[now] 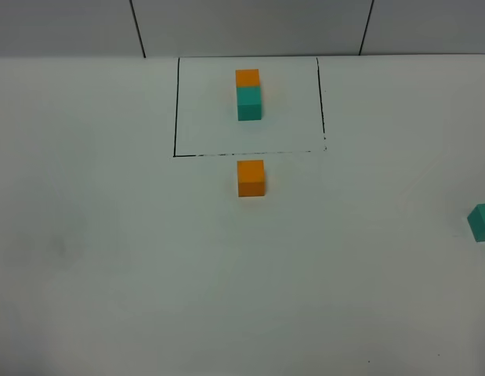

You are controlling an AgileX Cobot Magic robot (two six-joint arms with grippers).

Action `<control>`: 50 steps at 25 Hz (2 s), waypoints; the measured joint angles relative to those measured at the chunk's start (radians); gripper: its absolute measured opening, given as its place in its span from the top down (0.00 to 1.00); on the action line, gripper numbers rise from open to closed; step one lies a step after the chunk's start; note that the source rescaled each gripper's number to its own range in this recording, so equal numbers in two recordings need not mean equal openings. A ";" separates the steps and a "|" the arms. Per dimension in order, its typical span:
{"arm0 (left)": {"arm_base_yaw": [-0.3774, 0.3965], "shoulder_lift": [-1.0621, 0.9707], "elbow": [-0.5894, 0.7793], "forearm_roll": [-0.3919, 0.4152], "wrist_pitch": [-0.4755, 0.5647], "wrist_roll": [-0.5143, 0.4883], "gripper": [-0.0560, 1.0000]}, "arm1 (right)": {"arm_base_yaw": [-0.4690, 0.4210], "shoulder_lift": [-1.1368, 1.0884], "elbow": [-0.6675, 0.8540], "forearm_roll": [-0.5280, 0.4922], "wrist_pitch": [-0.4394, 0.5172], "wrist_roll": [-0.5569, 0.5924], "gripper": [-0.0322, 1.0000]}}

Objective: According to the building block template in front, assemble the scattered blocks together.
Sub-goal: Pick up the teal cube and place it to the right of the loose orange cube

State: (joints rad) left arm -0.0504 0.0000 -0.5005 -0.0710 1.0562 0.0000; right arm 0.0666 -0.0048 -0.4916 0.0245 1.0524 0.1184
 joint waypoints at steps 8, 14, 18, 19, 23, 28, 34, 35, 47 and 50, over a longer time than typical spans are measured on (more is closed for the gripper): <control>0.001 0.000 0.000 0.000 0.000 0.000 0.30 | 0.000 0.000 0.000 0.000 0.000 0.000 0.34; 0.001 0.000 0.000 0.000 0.000 0.000 0.30 | 0.000 0.000 0.000 0.000 0.000 0.000 0.34; 0.001 0.000 0.000 0.000 0.000 0.000 0.30 | 0.000 0.000 0.000 0.003 0.000 0.010 0.34; 0.001 0.000 0.000 0.000 0.000 0.000 0.30 | 0.000 0.000 0.000 0.004 0.000 0.021 0.34; 0.001 0.000 0.000 0.000 0.000 0.000 0.30 | 0.000 0.086 -0.001 0.004 -0.005 0.033 0.34; 0.001 0.000 0.000 0.000 0.000 0.000 0.30 | 0.000 0.339 -0.040 0.005 -0.066 0.033 0.34; 0.001 0.000 0.000 0.000 0.000 0.000 0.30 | 0.000 0.767 -0.137 0.006 -0.125 -0.005 0.34; 0.001 0.000 0.000 0.000 0.000 0.000 0.30 | 0.000 0.830 -0.155 0.006 -0.133 -0.018 0.34; 0.001 0.000 0.000 0.000 0.000 0.000 0.30 | -0.068 1.419 -0.318 -0.008 -0.346 -0.178 0.34; 0.001 0.000 0.000 0.000 0.000 0.000 0.30 | -0.111 1.498 -0.318 0.056 -0.379 -0.271 0.34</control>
State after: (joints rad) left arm -0.0494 0.0000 -0.5005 -0.0710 1.0562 0.0000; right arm -0.0445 1.4932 -0.8095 0.0808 0.6735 -0.1529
